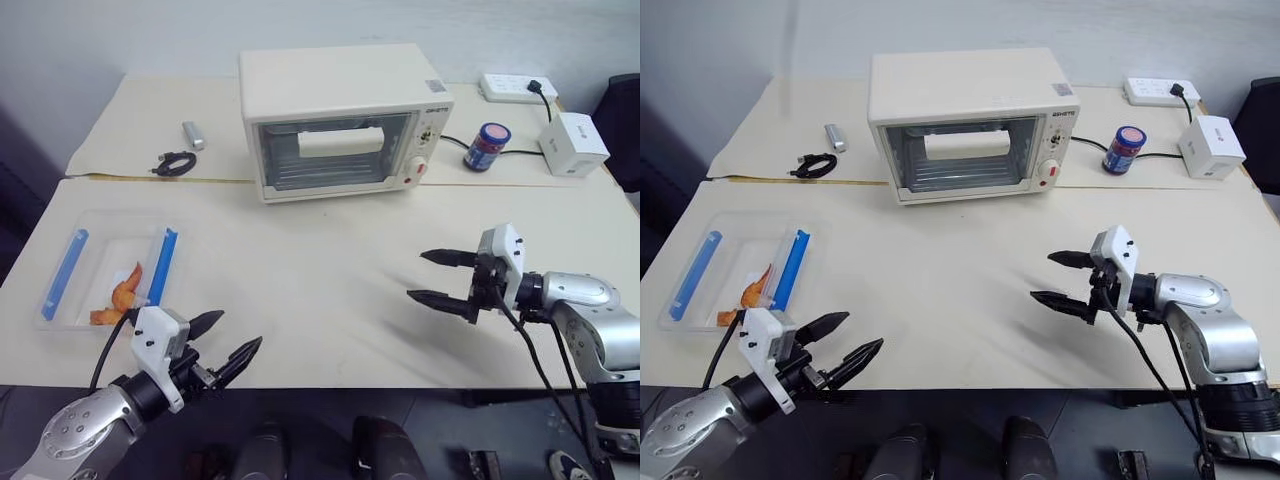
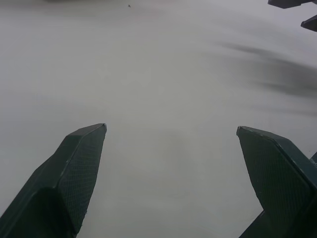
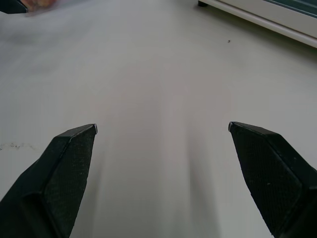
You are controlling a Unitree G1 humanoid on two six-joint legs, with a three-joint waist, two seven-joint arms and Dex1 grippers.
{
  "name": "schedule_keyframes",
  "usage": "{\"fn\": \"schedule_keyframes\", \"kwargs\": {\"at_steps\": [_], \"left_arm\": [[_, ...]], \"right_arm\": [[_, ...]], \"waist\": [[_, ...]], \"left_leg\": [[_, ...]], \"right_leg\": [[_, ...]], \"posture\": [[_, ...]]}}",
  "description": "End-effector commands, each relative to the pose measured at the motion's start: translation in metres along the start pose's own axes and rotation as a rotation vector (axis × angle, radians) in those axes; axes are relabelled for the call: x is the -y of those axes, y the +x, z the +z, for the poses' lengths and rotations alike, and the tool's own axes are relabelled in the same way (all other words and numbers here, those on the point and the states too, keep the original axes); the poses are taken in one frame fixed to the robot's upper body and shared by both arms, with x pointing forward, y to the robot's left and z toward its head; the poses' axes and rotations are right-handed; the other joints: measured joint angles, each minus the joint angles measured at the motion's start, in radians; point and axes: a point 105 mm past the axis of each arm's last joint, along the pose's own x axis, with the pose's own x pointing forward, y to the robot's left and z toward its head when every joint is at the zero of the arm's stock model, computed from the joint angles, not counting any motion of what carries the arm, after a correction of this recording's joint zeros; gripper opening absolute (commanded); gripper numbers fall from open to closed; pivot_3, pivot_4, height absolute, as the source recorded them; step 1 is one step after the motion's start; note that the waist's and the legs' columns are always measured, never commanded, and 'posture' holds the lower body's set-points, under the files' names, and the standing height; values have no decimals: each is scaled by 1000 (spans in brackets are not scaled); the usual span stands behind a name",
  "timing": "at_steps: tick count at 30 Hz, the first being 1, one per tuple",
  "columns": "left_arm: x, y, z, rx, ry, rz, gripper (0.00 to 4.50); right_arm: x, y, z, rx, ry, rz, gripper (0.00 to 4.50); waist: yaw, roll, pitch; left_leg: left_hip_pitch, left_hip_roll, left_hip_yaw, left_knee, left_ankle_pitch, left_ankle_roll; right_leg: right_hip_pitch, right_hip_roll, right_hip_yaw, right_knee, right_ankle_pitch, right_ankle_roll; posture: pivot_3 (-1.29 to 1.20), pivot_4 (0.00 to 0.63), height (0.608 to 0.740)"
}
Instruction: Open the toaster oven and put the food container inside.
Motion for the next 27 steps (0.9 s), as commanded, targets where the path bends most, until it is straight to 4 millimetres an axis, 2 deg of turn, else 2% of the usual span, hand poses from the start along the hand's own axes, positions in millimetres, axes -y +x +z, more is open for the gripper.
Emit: {"fn": "schedule_keyframes", "kwargs": {"at_steps": [1,12,19,22,27], "left_arm": [[1,-1,7,22,56,10,4500],[-8,1,3,17,41,26,4500],[-11,3,7,30,55,15,4500],[-8,7,15,53,56,-19,4500],[2,11,42,114,75,-118,4500]], "right_arm": [[-3,3,11,27,-36,17,4451],[-2,7,7,26,-13,-7,4451],[1,6,8,30,-7,-35,4451],[7,10,13,59,14,-63,4451],[23,27,40,142,37,-82,4451]], "waist": [[0,0,0],[0,0,0],[0,0,0],[-1,0,0],[-6,1,0]], "left_leg": [[0,0,0,0,0,0],[0,0,0,0,0,0],[0,1,0,0,0,0],[0,0,0,0,0,0],[0,1,1,0,1,-2]], "right_leg": [[0,0,0,0,0,0],[0,0,0,0,0,0],[0,0,0,0,0,0],[0,0,0,0,0,0],[0,0,0,1,0,0]], "posture": [[0,150,740],[0,150,740],[0,150,740],[0,150,740],[0,150,740]]}}
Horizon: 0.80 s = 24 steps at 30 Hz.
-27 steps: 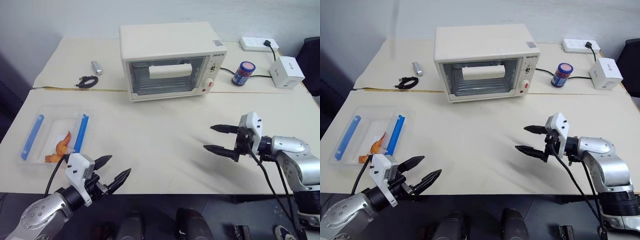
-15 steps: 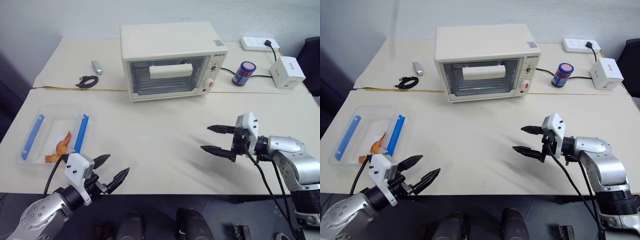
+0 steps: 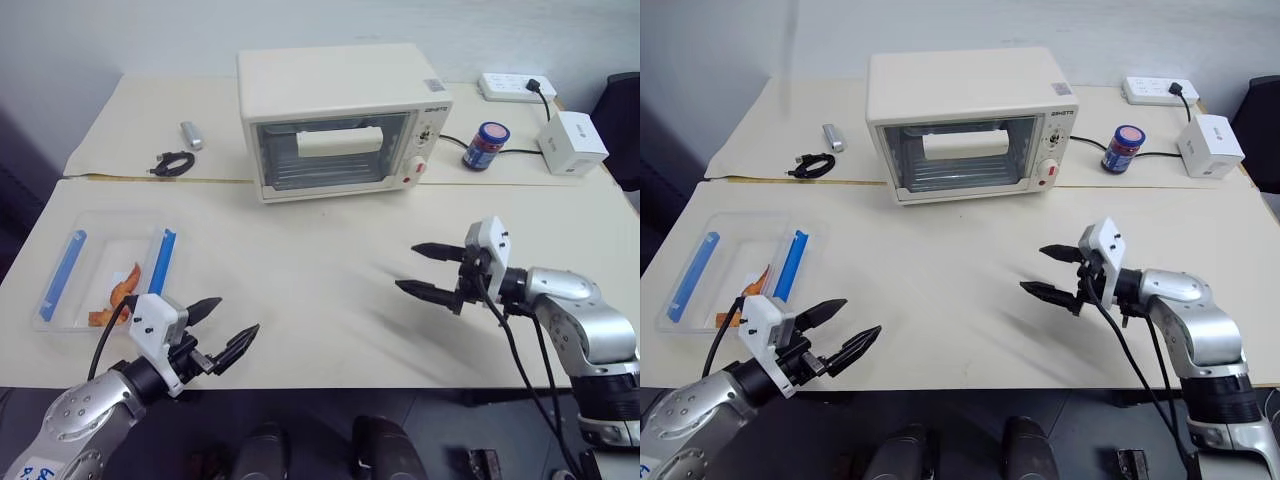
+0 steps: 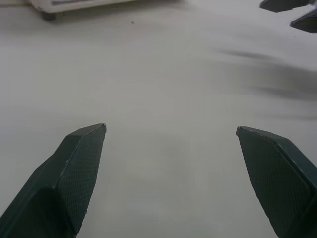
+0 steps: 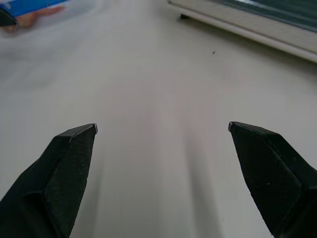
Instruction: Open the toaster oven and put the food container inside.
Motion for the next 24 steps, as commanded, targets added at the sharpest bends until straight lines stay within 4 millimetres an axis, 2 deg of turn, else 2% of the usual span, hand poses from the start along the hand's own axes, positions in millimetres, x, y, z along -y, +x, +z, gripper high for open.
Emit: {"fn": "schedule_keyframes", "kwargs": {"at_steps": [1,4,12,16,22,24], "left_arm": [[11,0,24,59,29,-85,4500],[10,-1,60,117,84,-150,4500],[-5,-5,124,200,184,-175,4500],[-7,-4,140,205,223,-172,4500],[-8,-3,148,218,253,-151,4500],[-9,-2,148,222,256,-145,4500]], "right_arm": [[7,10,22,70,4,-6,4451],[28,36,51,153,4,-58,4451],[45,90,88,201,-37,-73,4451],[48,102,94,209,-55,-66,4451],[50,104,101,229,-55,-49,4451],[53,105,96,194,-53,-61,4451]], "waist": [[-1,0,0],[-3,1,1],[-5,1,1],[-5,2,1],[-15,2,1],[-23,2,1]], "left_leg": [[0,1,0,0,1,-1],[1,3,0,0,1,-3],[-6,2,2,-2,3,-5],[-7,1,7,-2,3,-5],[-7,1,10,-2,3,-5],[-7,2,10,-2,4,-6]], "right_leg": [[0,0,0,1,0,0],[-1,2,0,4,-1,-1],[-12,2,1,13,-2,-3],[-13,2,1,13,-2,-3],[-13,3,1,13,-2,-3],[-13,3,1,13,-2,-3]], "posture": [[0,150,740],[0,150,740],[0,150,740],[0,150,740],[0,150,740],[0,150,740]]}}
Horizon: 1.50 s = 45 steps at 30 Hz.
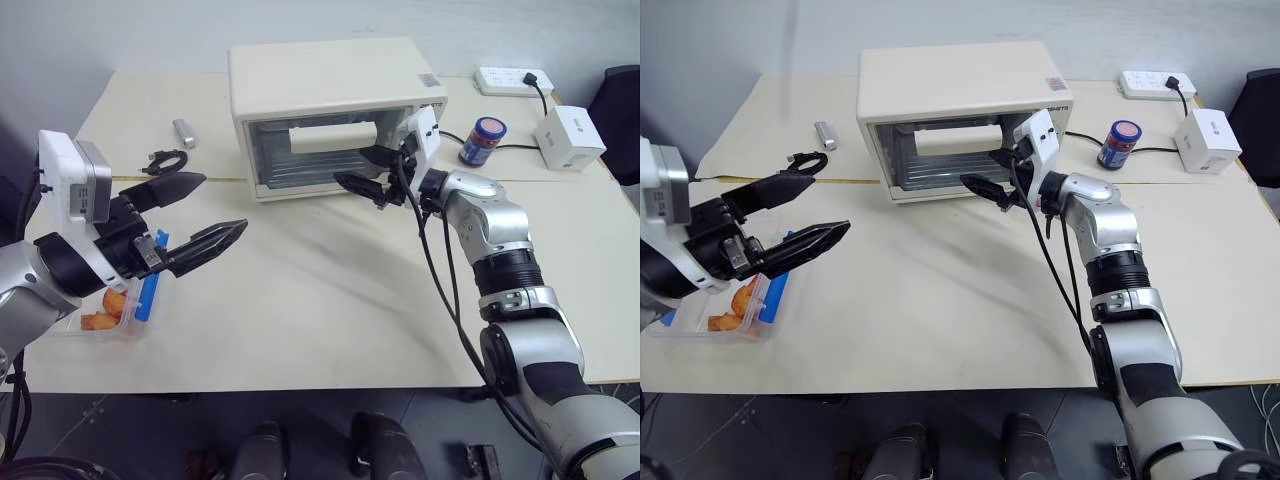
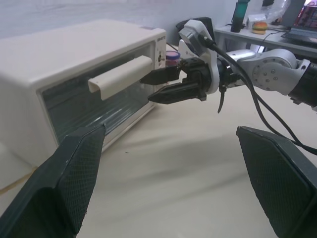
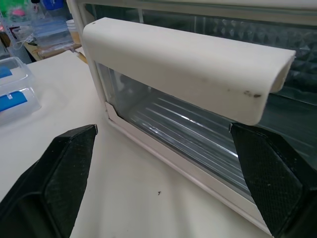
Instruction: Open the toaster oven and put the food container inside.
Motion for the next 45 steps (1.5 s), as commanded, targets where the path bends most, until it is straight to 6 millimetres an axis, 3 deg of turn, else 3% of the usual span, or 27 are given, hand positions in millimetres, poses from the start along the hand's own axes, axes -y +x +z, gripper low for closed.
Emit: {"fn": "schedule_keyframes", "kwargs": {"at_steps": [1,3,7,14,19,22,28,31,35,38,45], "left_arm": [[0,1,7,19,34,10,4500],[-1,3,7,21,33,11,4500],[-3,6,1,12,32,15,4500],[-15,5,-9,-21,31,60,4500],[-37,10,-7,17,19,105,4500],[-44,16,5,42,47,95,3974],[-65,43,16,-2,154,62,2210],[-68,60,10,-37,170,26,1244],[-61,82,-20,-179,168,-48,41],[-50,95,-40,-271,166,-107,13],[-41,101,-55,-341,190,-162,13]], "right_arm": [[4,0,11,6,-64,-9,4451],[5,-1,10,16,-68,-10,4451],[-7,-4,29,118,-57,78,4451],[-26,-14,32,130,-61,159,4451],[-47,-27,14,82,-41,256,4451],[-57,-34,8,74,-56,294,4500],[-75,-44,-7,59,-76,317,4500],[-79,-45,-15,52,-77,302,4500],[-79,-49,-23,47,-56,263,4500],[-80,-55,-29,34,-49,247,4500],[-71,-68,-38,-31,-76,165,4500]], "waist": [[-5,0,0],[-6,0,0],[-7,1,0],[-8,1,0],[-5,1,0],[-7,1,1],[-6,1,1],[-7,1,1],[-5,0,1],[-3,0,1],[-3,0,1]], "left_leg": [[0,0,0,0,0,0],[0,1,0,0,0,-1],[0,2,2,-1,0,-2],[0,3,4,-1,0,-2],[0,4,5,-1,-1,-3],[1,5,7,-1,-1,-3],[1,6,11,-2,-1,-4],[2,6,13,-2,-2,-4],[2,6,14,-2,-2,-4],[2,6,15,-2,-2,-4],[2,7,16,0,-2,-4]], "right_leg": [[0,0,0,0,0,0],[0,1,0,0,0,0],[-2,3,2,0,0,0],[-3,4,4,0,0,0],[-4,6,6,0,0,0],[-4,7,8,0,0,0],[-7,10,12,0,0,0],[-8,11,14,0,0,0],[-8,11,15,1,0,0],[-8,11,16,1,0,0],[-9,12,17,2,0,1]], "posture": [[0,150,740],[0,150,740],[0,150,740],[0,150,740],[0,150,740],[0,150,740],[0,150,740],[0,150,740],[0,150,740],[0,150,740],[0,150,740]]}}
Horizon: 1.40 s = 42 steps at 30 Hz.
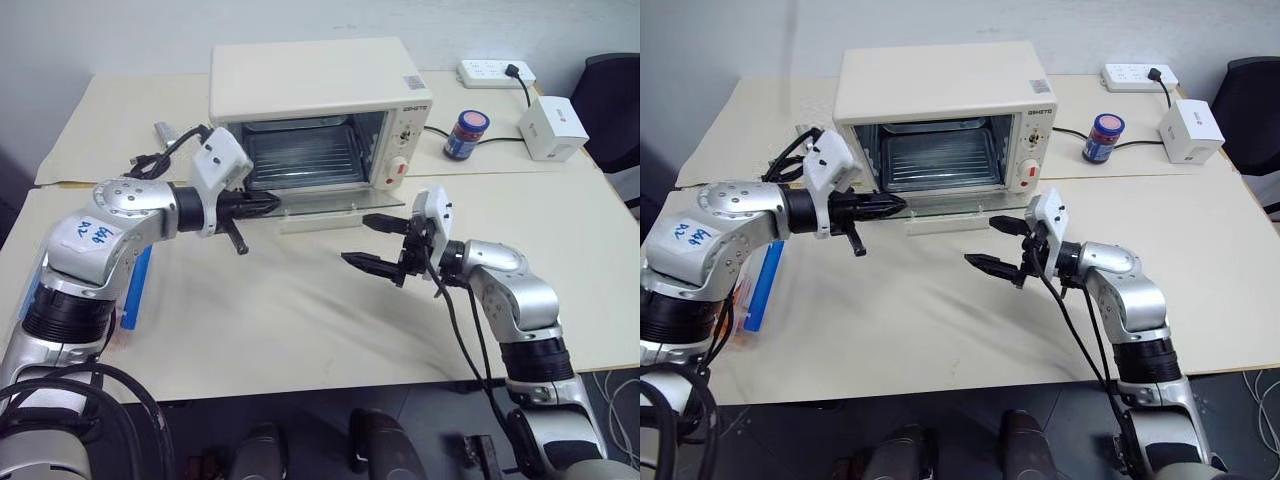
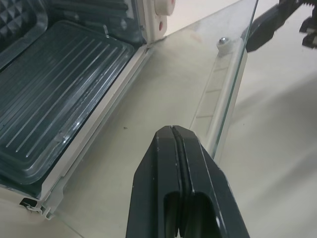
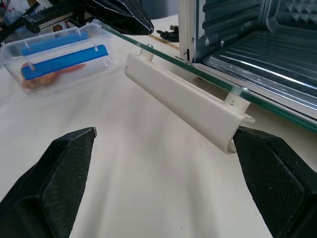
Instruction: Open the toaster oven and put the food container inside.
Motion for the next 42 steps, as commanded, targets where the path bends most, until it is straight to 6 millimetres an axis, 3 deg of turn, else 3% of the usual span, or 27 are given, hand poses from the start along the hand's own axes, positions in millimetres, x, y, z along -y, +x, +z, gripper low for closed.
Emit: {"fn": "schedule_keyframes", "kwargs": {"at_steps": [1,5,12,25,30,35,42], "left_arm": [[1,-2,6,-8,41,-6,13],[18,-2,-3,-50,31,-52,13],[39,4,-36,-151,-47,-39,13],[32,27,-66,-193,-211,122,13],[34,1,-38,-84,-234,152,13],[31,-60,-19,-20,-345,356,1147],[41,-115,-25,229,-499,701,3333]], "right_arm": [[1,-9,9,-11,-67,-33,4500],[0,-39,1,-95,-61,-43,4500],[-36,-80,10,-157,8,104,4500],[-51,-79,40,-100,-4,147,4500],[-47,-78,53,-98,-48,184,4500],[-39,-72,61,-100,-59,251,4500],[-30,-61,62,-101,-39,372,4500]], "waist": [[3,0,0],[10,0,0],[32,-2,1],[46,-2,1],[46,-2,1],[45,-3,2],[46,-5,1]], "left_leg": [[0,0,0,0,0,0],[0,0,0,1,0,1],[0,-1,1,2,-1,2],[4,-1,1,3,-1,3],[4,-1,1,3,-1,3],[4,0,0,3,-1,3],[4,-1,-1,4,-1,4]], "right_leg": [[0,0,0,0,0,0],[0,0,1,0,0,1],[1,0,3,-1,1,2],[5,0,4,-1,1,3],[5,0,5,-1,1,3],[5,-1,5,-1,2,3],[6,-1,5,-1,2,3]], "posture": [[0,150,740],[0,150,740],[0,150,740],[0,150,740],[0,150,740],[0,150,740],[0,150,740]]}}
